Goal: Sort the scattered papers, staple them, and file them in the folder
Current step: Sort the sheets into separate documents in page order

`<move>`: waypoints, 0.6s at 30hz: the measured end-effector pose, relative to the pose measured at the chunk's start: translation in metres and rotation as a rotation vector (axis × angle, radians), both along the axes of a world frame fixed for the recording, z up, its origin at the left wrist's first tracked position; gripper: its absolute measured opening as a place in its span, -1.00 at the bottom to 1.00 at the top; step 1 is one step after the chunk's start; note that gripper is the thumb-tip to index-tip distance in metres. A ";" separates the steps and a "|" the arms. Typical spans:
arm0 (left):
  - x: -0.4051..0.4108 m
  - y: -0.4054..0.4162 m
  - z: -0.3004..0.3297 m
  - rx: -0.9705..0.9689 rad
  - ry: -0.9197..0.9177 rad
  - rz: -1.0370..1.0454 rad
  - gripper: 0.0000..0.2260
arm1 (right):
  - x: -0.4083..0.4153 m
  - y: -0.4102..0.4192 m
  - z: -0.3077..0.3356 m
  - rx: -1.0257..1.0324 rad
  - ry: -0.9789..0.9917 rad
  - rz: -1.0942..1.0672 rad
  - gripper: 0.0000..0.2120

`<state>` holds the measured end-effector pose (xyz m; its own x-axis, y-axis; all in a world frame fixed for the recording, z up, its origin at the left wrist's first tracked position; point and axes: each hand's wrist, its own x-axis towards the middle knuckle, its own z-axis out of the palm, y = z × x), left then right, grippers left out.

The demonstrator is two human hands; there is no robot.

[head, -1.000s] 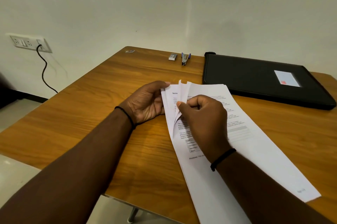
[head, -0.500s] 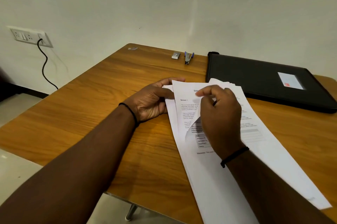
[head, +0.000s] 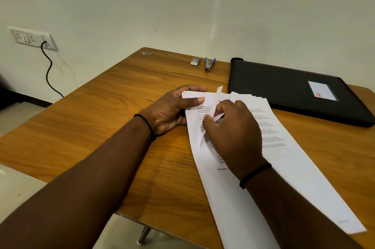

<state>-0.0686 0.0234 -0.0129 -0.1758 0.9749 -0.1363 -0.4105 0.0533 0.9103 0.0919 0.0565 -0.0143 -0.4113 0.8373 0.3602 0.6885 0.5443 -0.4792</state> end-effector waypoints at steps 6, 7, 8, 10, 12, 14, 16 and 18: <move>-0.008 0.003 -0.002 -0.042 0.195 0.160 -0.72 | 0.009 0.012 0.006 0.000 0.055 -0.135 -0.81; -0.009 0.002 -0.003 -0.050 0.250 0.152 -0.72 | 0.012 0.016 0.008 0.018 -0.001 -0.156 -0.81; -0.009 0.001 -0.003 -0.058 0.291 0.140 -0.71 | 0.015 0.020 0.010 0.040 -0.057 -0.175 -0.80; -0.008 0.001 -0.002 -0.068 0.338 0.138 -0.70 | 0.020 0.028 0.016 0.081 -0.146 -0.221 -0.75; -0.007 0.002 -0.002 -0.072 0.342 0.149 -0.71 | 0.025 0.032 0.023 0.124 -0.192 -0.276 -0.72; -0.006 0.003 -0.003 -0.071 0.325 0.160 -0.74 | 0.031 0.035 0.028 0.169 -0.222 -0.313 -0.72; -0.006 0.003 -0.006 -0.067 0.329 0.172 -0.77 | 0.035 0.039 0.029 0.179 -0.231 -0.329 -0.70; -0.005 0.004 -0.008 -0.064 0.353 0.207 -0.79 | 0.037 0.041 0.029 0.171 -0.211 -0.341 -0.62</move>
<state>-0.0733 0.0274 -0.0211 -0.4144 0.9055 -0.0914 -0.0820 0.0628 0.9946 0.1287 0.0978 0.0144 -0.2004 0.8738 0.4430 0.9159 0.3277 -0.2319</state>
